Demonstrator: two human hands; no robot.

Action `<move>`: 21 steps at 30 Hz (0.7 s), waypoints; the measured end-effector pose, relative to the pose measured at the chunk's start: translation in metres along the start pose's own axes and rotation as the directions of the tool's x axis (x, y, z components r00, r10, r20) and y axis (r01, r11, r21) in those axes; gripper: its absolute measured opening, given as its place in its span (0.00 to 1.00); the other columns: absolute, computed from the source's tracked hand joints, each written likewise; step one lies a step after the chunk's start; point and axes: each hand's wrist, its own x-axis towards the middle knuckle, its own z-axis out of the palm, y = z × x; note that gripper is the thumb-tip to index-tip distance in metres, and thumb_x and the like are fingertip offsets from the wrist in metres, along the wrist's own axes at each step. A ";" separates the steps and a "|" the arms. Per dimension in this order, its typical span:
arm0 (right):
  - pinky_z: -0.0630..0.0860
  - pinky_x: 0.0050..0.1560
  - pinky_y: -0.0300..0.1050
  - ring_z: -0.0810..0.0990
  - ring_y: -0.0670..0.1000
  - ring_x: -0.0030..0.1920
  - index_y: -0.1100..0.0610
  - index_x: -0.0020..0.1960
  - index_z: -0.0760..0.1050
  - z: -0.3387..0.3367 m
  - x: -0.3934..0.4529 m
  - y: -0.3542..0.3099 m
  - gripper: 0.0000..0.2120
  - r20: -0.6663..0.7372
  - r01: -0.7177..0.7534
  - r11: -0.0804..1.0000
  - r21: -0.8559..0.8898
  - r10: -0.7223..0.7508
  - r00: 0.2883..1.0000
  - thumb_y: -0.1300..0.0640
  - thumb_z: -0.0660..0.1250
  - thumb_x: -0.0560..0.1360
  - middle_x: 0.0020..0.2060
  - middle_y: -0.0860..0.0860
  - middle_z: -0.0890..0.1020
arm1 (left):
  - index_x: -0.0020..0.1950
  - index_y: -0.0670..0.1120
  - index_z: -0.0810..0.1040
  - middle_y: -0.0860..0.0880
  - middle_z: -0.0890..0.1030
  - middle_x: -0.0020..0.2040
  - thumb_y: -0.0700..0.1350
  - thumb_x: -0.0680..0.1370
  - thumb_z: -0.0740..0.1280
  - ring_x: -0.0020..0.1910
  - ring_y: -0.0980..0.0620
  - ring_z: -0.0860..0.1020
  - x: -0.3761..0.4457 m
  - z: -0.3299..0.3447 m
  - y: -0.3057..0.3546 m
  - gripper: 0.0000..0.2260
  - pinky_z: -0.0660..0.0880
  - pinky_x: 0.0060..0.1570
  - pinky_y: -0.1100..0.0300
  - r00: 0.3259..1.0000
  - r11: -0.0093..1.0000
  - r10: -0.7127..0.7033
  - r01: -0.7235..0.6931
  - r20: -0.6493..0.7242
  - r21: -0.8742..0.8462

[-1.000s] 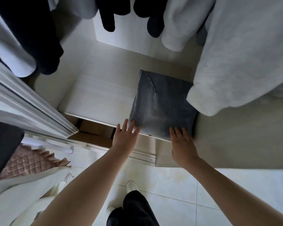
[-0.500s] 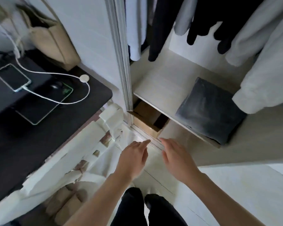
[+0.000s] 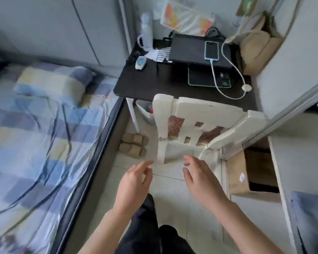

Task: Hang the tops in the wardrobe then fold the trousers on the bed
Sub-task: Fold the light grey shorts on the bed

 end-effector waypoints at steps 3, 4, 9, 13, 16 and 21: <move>0.68 0.56 0.37 0.71 0.46 0.61 0.53 0.71 0.64 0.031 0.003 -0.052 0.18 0.109 0.165 0.986 0.015 -0.165 0.980 0.54 0.56 0.81 0.60 0.47 0.75 | 0.63 0.53 0.78 0.56 0.81 0.45 0.45 0.80 0.63 0.48 0.56 0.78 -0.050 -0.032 -0.047 0.12 0.75 0.52 0.57 0.975 0.987 -0.163 0.159 -0.150 -0.035; 0.69 0.57 0.38 0.71 0.47 0.61 0.53 0.71 0.65 0.044 0.002 -0.071 0.18 0.144 0.211 0.977 0.027 -0.213 0.967 0.55 0.56 0.81 0.59 0.47 0.75 | 0.63 0.53 0.78 0.56 0.81 0.45 0.44 0.80 0.64 0.48 0.55 0.78 -0.070 -0.042 -0.063 0.12 0.75 0.52 0.56 0.956 0.975 -0.221 0.214 -0.194 -0.059; 0.70 0.54 0.41 0.75 0.51 0.57 0.56 0.68 0.68 0.120 -0.012 -0.172 0.17 0.304 0.404 0.912 0.065 -0.404 0.863 0.57 0.60 0.79 0.56 0.49 0.77 | 0.62 0.56 0.77 0.58 0.81 0.43 0.44 0.80 0.64 0.45 0.58 0.78 -0.164 -0.092 -0.145 0.13 0.76 0.49 0.56 0.805 0.884 -0.468 0.417 -0.365 -0.213; 0.70 0.57 0.45 0.75 0.53 0.56 0.58 0.66 0.71 0.189 -0.034 -0.255 0.16 0.410 0.532 0.841 0.099 -0.522 0.748 0.60 0.62 0.78 0.53 0.51 0.78 | 0.63 0.53 0.78 0.56 0.80 0.42 0.42 0.79 0.65 0.43 0.57 0.78 -0.240 -0.133 -0.204 0.14 0.76 0.47 0.56 0.660 0.786 -0.618 0.526 -0.426 -0.325; 0.68 0.58 0.44 0.77 0.56 0.55 0.61 0.65 0.72 0.257 -0.063 -0.325 0.16 0.497 0.597 0.791 0.133 -0.574 0.650 0.61 0.63 0.77 0.52 0.54 0.79 | 0.61 0.53 0.77 0.56 0.80 0.40 0.40 0.79 0.65 0.40 0.57 0.77 -0.306 -0.168 -0.258 0.13 0.75 0.44 0.60 0.556 0.710 -0.703 0.587 -0.443 -0.390; 0.68 0.59 0.45 0.74 0.53 0.60 0.57 0.67 0.69 0.337 -0.102 -0.404 0.17 0.662 0.670 0.729 0.143 -0.573 0.483 0.56 0.60 0.79 0.58 0.52 0.77 | 0.61 0.54 0.77 0.56 0.80 0.39 0.41 0.79 0.65 0.40 0.61 0.78 -0.380 -0.209 -0.329 0.13 0.73 0.41 0.67 0.423 0.601 -0.795 0.647 -0.435 -0.469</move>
